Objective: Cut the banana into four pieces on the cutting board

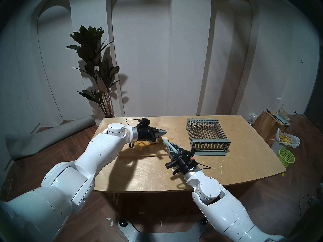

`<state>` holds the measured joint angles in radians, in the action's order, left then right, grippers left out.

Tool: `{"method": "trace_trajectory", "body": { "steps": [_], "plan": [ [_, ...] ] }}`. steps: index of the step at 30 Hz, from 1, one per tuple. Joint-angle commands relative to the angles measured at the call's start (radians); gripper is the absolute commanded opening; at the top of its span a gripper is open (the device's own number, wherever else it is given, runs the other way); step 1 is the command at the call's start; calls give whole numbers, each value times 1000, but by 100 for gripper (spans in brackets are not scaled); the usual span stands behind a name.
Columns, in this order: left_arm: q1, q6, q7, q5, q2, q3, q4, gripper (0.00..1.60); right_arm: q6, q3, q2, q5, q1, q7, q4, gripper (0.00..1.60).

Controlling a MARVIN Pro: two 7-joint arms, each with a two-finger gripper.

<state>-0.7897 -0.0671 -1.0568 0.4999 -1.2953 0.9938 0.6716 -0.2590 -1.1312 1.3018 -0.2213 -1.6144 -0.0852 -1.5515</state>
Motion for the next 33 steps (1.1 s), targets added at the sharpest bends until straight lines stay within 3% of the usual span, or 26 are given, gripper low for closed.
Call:
{"method": "trace_trajectory", "body": {
  "steps": [1, 33],
  "plan": [
    [23, 20, -17, -1, -8, 2, -14, 0, -14, 0, 14, 1, 16, 3, -17, 0],
    [-13, 97, -60, -6, -41, -13, -160, 0, -2, -7, 11, -10, 26, 0, 24, 0]
  ]
}}
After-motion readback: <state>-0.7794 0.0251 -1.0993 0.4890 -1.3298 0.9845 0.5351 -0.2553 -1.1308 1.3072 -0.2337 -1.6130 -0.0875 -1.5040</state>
